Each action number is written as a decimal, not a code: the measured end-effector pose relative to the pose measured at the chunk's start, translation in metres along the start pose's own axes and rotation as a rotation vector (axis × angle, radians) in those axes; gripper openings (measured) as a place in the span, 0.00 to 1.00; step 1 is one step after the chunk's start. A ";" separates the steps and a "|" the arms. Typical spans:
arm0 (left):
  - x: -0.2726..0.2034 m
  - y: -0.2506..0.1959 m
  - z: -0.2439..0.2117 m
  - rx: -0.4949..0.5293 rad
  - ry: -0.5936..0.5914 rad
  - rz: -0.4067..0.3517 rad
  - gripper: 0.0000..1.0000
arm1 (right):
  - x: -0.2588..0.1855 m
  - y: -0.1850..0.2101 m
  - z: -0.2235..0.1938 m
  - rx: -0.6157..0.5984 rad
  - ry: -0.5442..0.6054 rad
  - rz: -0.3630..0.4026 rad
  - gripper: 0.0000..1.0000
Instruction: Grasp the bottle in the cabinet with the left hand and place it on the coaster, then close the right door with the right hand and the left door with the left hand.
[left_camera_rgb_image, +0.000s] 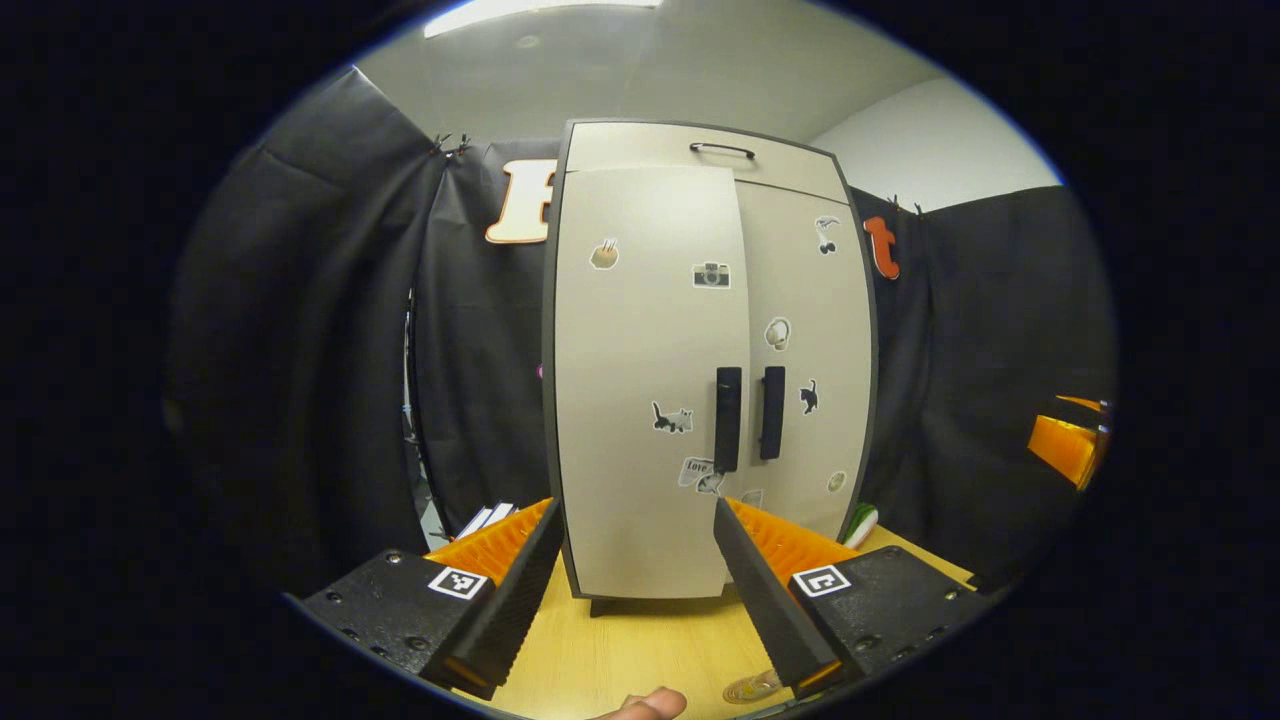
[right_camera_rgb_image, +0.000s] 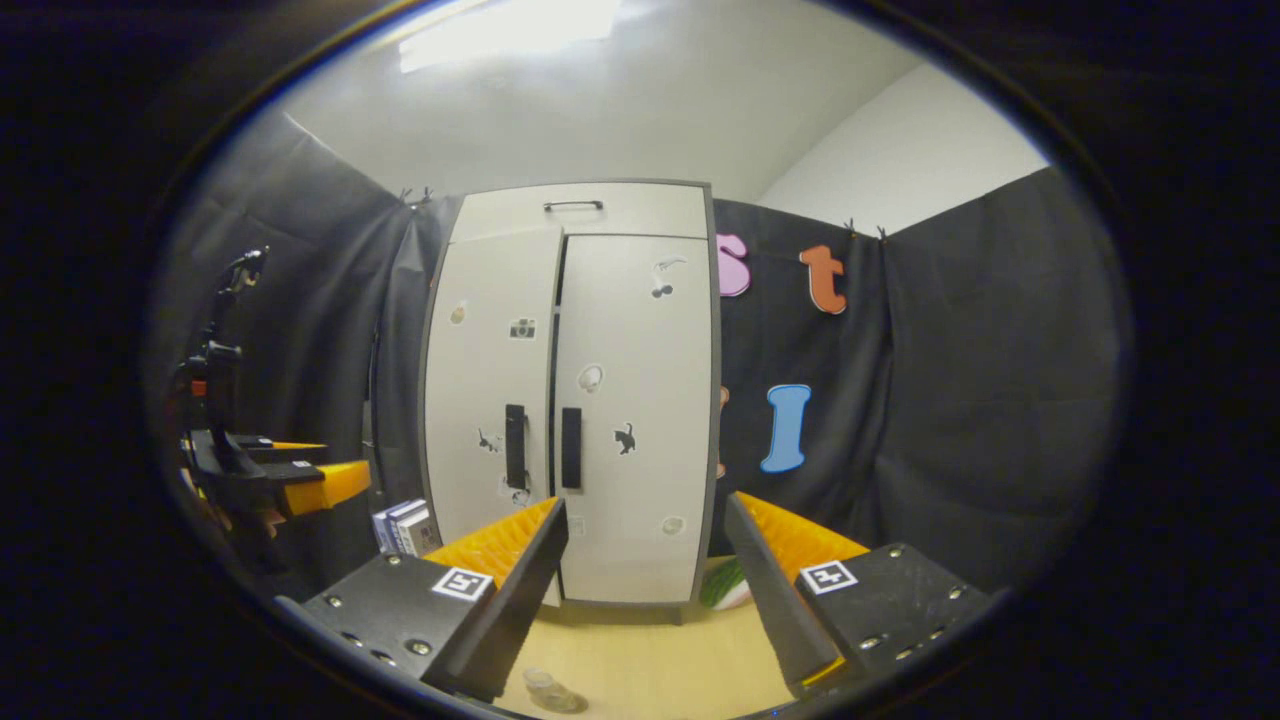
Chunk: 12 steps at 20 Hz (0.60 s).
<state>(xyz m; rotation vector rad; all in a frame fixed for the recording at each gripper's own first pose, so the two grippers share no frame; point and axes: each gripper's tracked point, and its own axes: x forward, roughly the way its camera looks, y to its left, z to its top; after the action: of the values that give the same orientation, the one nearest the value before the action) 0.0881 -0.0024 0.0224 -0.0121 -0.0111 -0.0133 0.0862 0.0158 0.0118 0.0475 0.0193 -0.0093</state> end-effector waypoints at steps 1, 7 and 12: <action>0.003 0.001 0.002 -0.003 -0.008 -0.003 0.95 | 0.003 0.006 0.001 0.001 -0.010 0.012 0.96; 0.017 -0.002 0.003 -0.019 -0.023 -0.034 0.95 | 0.020 0.007 -0.011 -0.026 0.014 -0.001 0.96; 0.027 0.000 -0.001 -0.040 -0.028 -0.027 0.95 | 0.027 0.017 -0.002 0.009 -0.038 0.033 0.96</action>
<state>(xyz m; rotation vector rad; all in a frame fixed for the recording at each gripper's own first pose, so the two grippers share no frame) 0.1153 -0.0023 0.0220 -0.0517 -0.0387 -0.0405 0.1130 0.0330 0.0098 0.0570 -0.0199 0.0225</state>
